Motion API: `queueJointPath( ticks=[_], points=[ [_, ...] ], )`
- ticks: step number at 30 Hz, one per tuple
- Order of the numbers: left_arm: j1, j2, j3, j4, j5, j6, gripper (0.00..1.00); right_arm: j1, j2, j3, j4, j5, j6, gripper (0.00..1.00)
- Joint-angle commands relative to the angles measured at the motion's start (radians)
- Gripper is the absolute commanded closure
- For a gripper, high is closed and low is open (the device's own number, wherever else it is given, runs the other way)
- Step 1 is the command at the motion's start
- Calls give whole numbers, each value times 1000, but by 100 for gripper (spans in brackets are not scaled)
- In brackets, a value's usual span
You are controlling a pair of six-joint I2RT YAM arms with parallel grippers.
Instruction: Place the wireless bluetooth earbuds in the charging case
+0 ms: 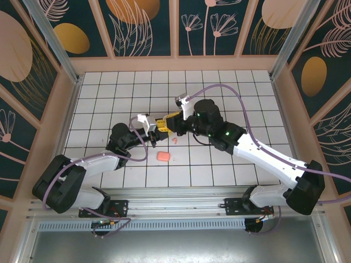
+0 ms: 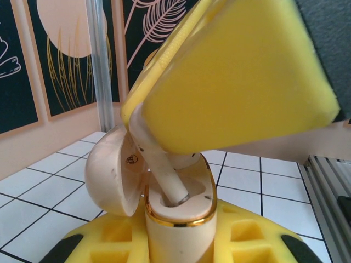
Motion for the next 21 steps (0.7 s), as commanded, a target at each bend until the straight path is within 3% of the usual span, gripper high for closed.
queueJointPath(
  ticks=[1, 21],
  points=[
    [-5, 8, 33, 79, -4, -27, 96, 9, -9, -22, 43, -32, 10, 79],
    [-5, 8, 39, 120, 2, -63, 96, 8, -55, -89, 1, -54, -13, 78]
  ],
)
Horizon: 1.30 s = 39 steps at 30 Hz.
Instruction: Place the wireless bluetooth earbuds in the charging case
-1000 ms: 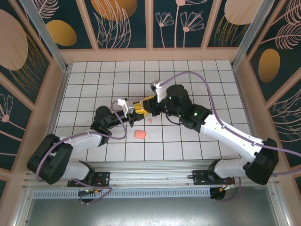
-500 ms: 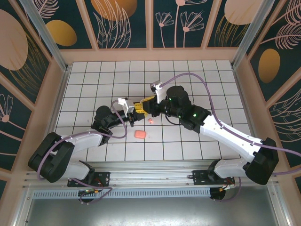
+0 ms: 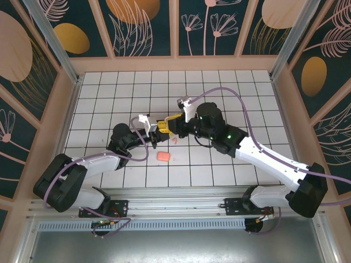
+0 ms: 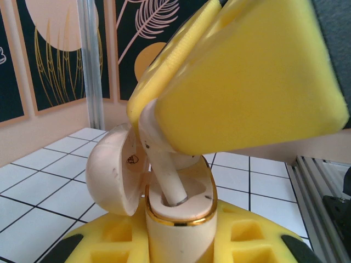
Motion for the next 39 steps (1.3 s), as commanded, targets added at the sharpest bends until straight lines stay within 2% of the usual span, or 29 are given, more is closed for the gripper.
queueJointPath(
  ticks=[1, 19, 39],
  points=[
    [3, -2, 40, 116, -16, -31, 96, 8, -17, -29, -39, -56, -16, 78],
    [2, -6, 41, 139, 15, -48, 96, -14, -22, -42, -46, -172, -61, 77],
    [2, -3, 55, 141, 85, -48, 96, -77, 9, 3, -154, -319, -169, 75]
  ],
)
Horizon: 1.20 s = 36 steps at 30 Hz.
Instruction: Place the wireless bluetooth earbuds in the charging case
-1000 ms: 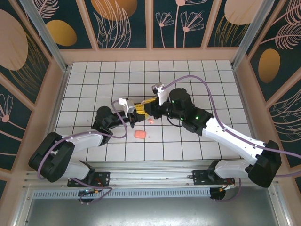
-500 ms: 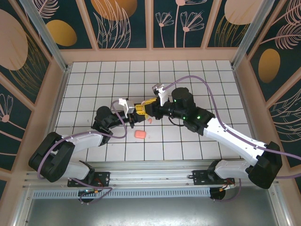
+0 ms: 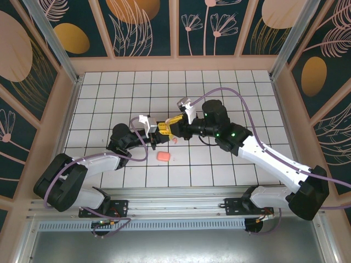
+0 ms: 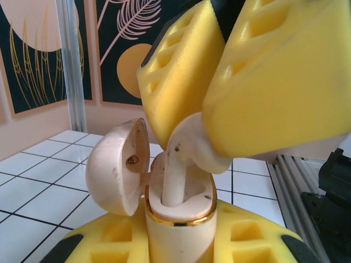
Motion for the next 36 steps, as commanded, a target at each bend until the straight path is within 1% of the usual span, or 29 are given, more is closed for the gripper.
queueJointPath(
  ticks=[1, 10, 17, 29, 36],
  points=[
    [1, -9, 57, 115, 19, -18, 96, -10, 29, 14, -129, -81, -38, 75],
    [2, -10, 75, 73, 60, 1, 96, -38, 67, 72, -205, -90, -89, 75],
    [1, -13, 84, 47, 75, 17, 96, -59, 69, 101, -222, -91, -97, 76],
    [-1, -38, 98, -51, 121, 98, 96, -91, 127, 199, -372, -163, -181, 76],
    [-4, -54, 109, -133, 129, 171, 96, -102, 166, 263, -464, -144, -247, 76]
  ],
)
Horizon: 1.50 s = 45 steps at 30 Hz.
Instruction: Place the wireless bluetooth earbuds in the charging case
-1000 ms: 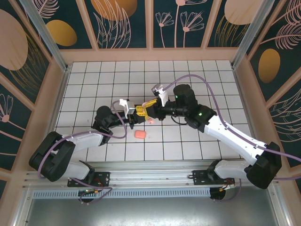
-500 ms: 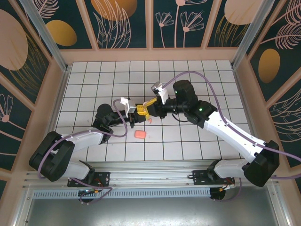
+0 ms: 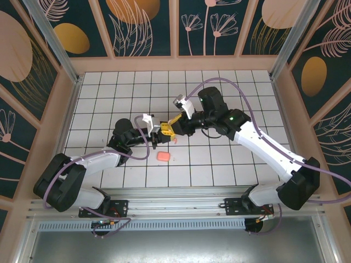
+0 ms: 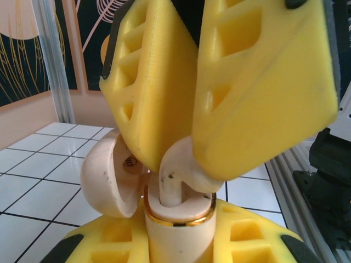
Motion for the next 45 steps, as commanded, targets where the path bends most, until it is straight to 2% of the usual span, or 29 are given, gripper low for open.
queueJointPath(
  ticks=[1, 12, 33, 45],
  points=[
    [-8, -50, 46, 30, 60, 66, 96, -20, 30, 37, -116, 36, -65, 76],
    [-12, -62, 47, 15, 65, 74, 96, -36, 18, 53, -109, 71, -78, 73],
    [-16, -63, 44, 1, 34, 81, 96, -37, -83, -5, 31, 47, 24, 54],
    [-17, -64, 38, 0, 5, 81, 96, -36, -201, -79, 120, 24, 126, 54]
  ],
)
